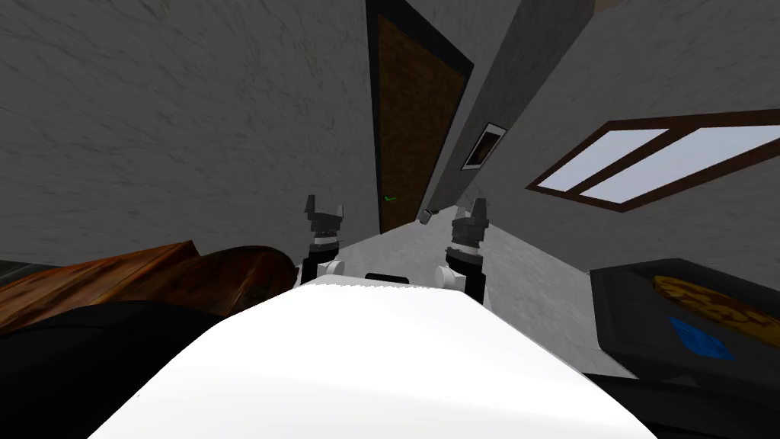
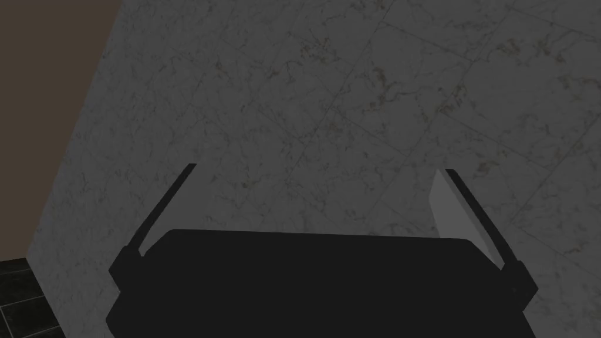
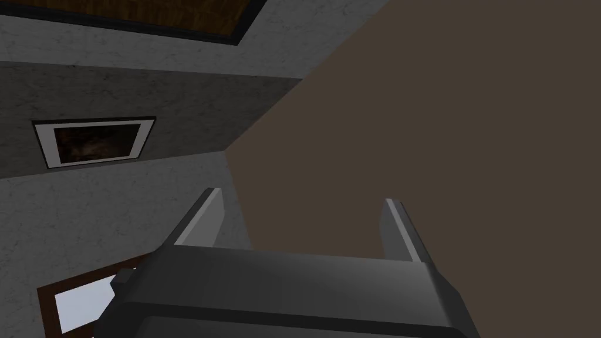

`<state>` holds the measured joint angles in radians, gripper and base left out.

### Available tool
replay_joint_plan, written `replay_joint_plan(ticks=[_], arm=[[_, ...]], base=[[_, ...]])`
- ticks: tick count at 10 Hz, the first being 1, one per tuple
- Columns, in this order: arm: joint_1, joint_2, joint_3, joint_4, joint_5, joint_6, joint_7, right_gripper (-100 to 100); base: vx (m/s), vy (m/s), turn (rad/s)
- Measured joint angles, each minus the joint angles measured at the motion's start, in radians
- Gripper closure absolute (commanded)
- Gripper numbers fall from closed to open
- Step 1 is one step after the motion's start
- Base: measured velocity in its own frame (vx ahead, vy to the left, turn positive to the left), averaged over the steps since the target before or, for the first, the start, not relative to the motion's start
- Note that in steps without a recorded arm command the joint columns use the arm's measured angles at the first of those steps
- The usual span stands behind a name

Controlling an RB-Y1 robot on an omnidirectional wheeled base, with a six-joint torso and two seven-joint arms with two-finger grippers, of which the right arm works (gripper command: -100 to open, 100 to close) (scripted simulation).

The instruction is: Pull the door open

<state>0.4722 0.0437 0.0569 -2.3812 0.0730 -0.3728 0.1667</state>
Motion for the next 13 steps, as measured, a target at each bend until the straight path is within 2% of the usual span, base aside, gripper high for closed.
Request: replay_joint_plan(ticks=[6, 10, 13], arm=[[-0.037, -0.038, -0.019, 0.145, -0.022, -0.040, -0.022, -100], [-0.079, -0.065, -0.042, 0.262, -0.040, -0.065, -0.040, -100], [-0.102, -0.084, -0.055, 0.361, -0.055, -0.096, -0.055, -100]], base=[[0.070, -0.005, 0.163], [0.067, -0.022, 0.180], [0.072, -0.028, 0.194]])
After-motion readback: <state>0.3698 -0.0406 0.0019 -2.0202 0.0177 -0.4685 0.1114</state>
